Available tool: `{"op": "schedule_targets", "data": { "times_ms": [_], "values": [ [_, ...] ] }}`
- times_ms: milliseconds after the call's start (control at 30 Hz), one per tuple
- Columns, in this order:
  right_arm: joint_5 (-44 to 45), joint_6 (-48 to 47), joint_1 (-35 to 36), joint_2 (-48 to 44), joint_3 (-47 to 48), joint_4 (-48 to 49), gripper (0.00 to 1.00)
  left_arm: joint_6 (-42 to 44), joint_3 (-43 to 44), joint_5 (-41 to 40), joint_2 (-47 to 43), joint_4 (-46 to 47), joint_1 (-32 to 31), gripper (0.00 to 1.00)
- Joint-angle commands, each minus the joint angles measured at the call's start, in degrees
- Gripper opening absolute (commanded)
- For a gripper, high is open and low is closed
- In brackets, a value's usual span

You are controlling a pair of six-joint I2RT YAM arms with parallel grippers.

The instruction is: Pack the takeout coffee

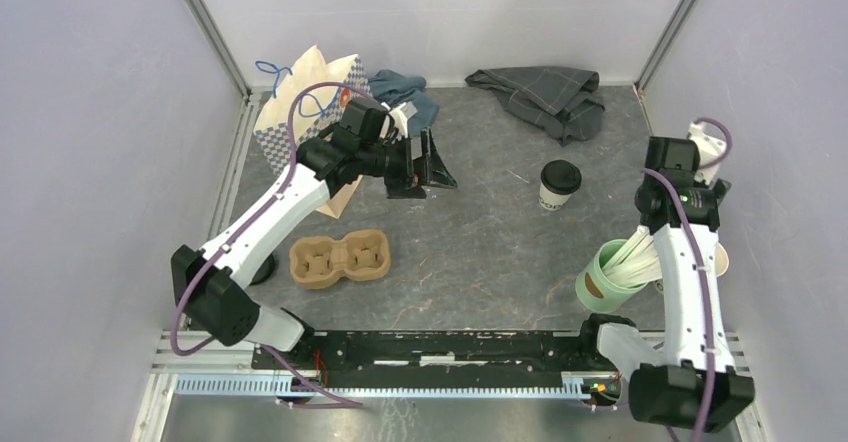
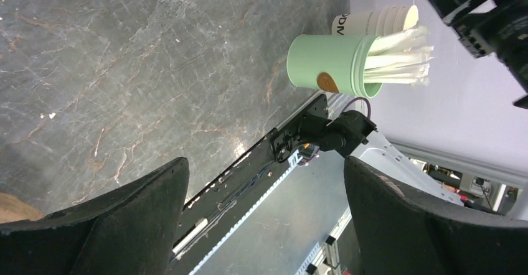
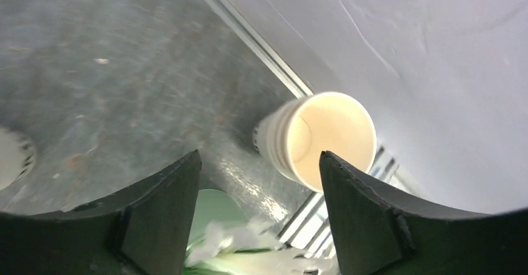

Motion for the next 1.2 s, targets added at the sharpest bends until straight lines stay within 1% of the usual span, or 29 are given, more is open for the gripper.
{"op": "schedule_targets", "data": {
  "times_ms": [0,33,67,200,300,367,533,667,800,967,1033,1167],
  "values": [
    [-5.3,4.1,-12.1,-0.5,-4.4,3.6,0.71,6.0,8.0,3.8,4.2,-6.8,-0.3,0.99],
    [-7.3,4.1,-14.6,-1.2,-5.4,4.4,0.68,7.1,9.4,3.9,5.5,-8.3,-0.3,0.99],
    [-8.1,4.4,-15.8,-1.9,-6.4,5.0,0.67,7.7,11.4,3.8,6.4,-9.2,-0.3,0.99],
    [-7.1,5.5,-18.2,-3.1,-11.0,6.6,0.66,8.6,14.0,3.9,8.5,-9.9,-1.3,0.99],
    [-6.5,5.3,-18.3,-3.1,-12.2,8.1,0.55,9.1,14.6,3.7,9.1,-9.9,-1.7,0.99],
    [-6.4,5.0,-18.5,-2.2,-12.0,8.9,0.54,9.5,15.2,3.3,9.3,-10.1,-1.7,0.99],
    [-9.3,5.0,-20.4,-0.8,-12.2,10.8,0.39,10.6,16.6,2.5,9.8,-11.0,-1.8,0.99],
    [-10.6,4.6,-21.7,-0.4,-13.5,12.5,0.34,11.6,16.8,1.6,9.4,-11.9,-1.9,0.99],
    [-9.9,4.0,-21.9,0.0,-13.6,13.0,0.31,11.9,16.8,1.5,9.4,-12.0,-1.9,0.99],
    [-9.8,4.1,-22.3,0.5,-13.7,13.4,0.23,11.9,16.7,1.4,9.4,-12.1,-1.9,0.99],
    [-10.1,4.1,-22.6,0.6,-14.1,13.7,0.22,12.0,16.7,1.4,9.3,-12.1,-2.0,1.00],
    [-10.5,4.2,-23.0,0.8,-14.3,14.1,0.22,12.3,16.8,1.2,9.2,-12.3,-2.1,1.00]
  ]
}}
